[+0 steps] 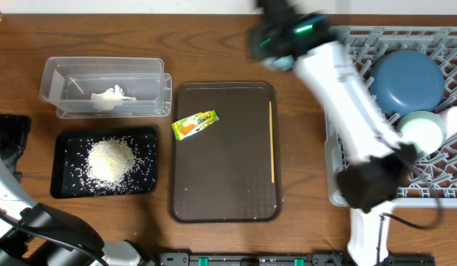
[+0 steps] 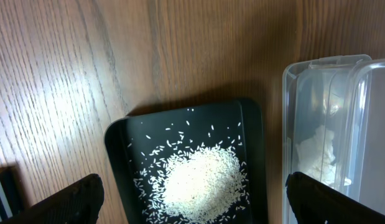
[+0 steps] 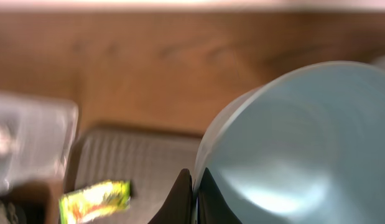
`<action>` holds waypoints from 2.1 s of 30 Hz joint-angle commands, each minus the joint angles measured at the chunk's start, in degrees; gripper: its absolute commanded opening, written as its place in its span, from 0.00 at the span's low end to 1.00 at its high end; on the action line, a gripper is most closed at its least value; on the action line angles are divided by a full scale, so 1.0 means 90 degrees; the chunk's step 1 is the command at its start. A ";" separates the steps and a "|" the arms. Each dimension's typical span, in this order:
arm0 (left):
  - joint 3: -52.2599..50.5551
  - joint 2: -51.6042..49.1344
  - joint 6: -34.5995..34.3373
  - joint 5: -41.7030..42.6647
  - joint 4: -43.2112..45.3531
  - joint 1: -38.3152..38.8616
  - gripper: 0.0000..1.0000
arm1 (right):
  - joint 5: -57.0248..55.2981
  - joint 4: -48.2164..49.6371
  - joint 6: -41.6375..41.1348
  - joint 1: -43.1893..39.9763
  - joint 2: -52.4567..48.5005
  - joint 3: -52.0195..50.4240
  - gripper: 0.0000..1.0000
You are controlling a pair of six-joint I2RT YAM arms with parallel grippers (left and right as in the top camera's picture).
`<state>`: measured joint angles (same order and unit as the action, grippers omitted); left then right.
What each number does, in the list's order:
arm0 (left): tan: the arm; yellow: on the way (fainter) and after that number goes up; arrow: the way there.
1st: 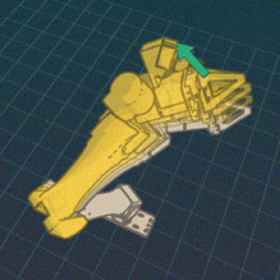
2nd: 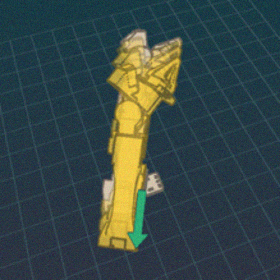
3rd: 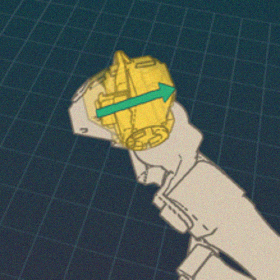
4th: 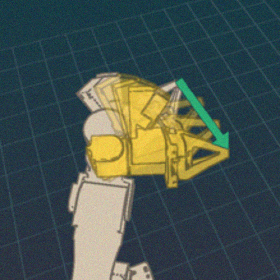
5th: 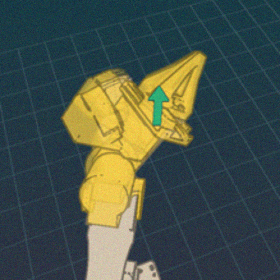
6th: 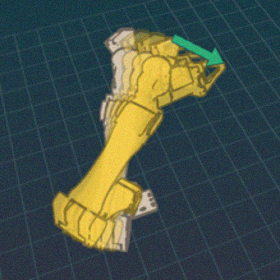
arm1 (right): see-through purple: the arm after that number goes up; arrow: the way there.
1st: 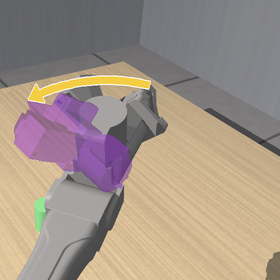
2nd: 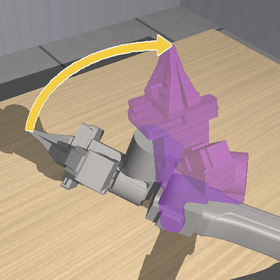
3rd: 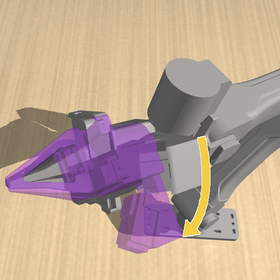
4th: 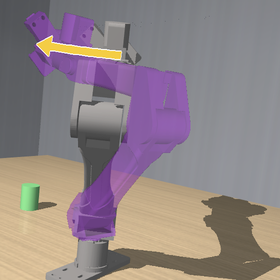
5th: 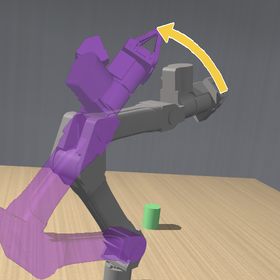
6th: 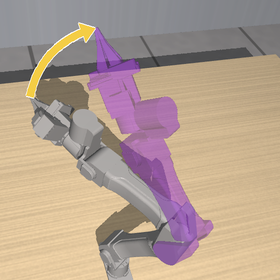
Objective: Sort waste into correct bins and load items into the dishwasher rack
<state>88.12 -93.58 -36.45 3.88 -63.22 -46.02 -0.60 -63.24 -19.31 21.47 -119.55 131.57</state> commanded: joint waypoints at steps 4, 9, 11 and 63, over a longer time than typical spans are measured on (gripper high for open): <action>0.0121 0.0112 -0.0083 -0.0056 -0.0041 -0.0022 0.96 | 0.2178 -0.0211 -0.0017 -0.2851 0.0614 0.0199 0.01; 0.0121 0.0112 -0.0083 -0.0056 -0.0039 -0.0022 0.96 | 0.4075 0.0211 0.0860 -0.4821 0.0401 -0.0044 0.01; 0.0121 0.0112 -0.0083 -0.0056 -0.0039 -0.0022 0.96 | 0.4597 0.0279 0.0935 -0.5418 0.0226 -0.0121 0.01; 0.0121 0.0112 -0.0083 -0.0056 -0.0039 -0.0022 0.96 | 0.3857 0.0867 0.0678 -0.7686 -0.1591 -0.0614 0.10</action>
<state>88.12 -93.58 -36.45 3.90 -63.22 -46.02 48.99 -54.35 -12.27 -47.13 -135.83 126.67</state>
